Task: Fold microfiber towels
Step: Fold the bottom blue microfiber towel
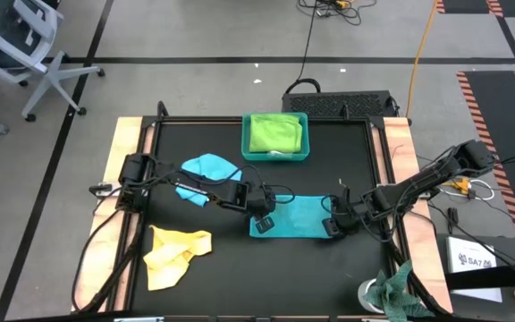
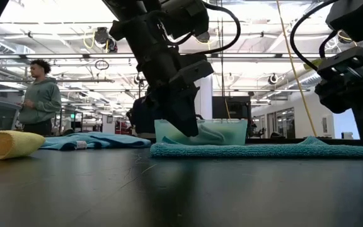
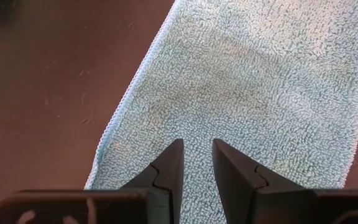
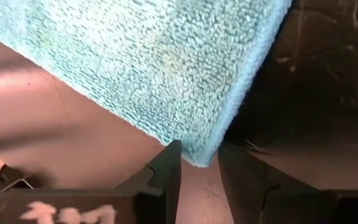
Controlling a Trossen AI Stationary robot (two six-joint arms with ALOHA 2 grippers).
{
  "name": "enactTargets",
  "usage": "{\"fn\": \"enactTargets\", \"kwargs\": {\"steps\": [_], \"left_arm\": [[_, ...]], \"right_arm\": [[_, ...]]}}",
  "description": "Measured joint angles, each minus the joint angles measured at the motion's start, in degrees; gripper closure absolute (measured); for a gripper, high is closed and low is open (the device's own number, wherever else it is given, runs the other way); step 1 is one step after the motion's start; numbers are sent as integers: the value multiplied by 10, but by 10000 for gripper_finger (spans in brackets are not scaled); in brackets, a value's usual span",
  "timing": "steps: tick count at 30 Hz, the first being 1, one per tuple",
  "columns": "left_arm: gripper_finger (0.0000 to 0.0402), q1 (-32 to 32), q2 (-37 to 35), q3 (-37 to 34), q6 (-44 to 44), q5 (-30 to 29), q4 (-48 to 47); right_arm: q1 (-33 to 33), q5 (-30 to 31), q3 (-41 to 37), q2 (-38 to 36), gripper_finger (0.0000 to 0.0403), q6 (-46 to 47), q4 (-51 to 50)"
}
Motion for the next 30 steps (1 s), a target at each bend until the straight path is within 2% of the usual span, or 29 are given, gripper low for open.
{"fn": "enactTargets", "kwargs": {"steps": [7,12,15,22,30], "left_arm": [[316,0,0,0,0,-6,0],[316,0,0,0,0,-6,0],[316,0,0,0,0,-6,0],[316,0,0,0,-4,-6,0],[316,0,0,0,-13,-6,0]], "right_arm": [[0,31,-1,0,303,12,12],[0,31,-37,-2,306,37,67],[0,30,-61,-2,322,44,101],[0,30,-78,-1,396,21,131],[0,30,-77,-1,401,15,129]]}}
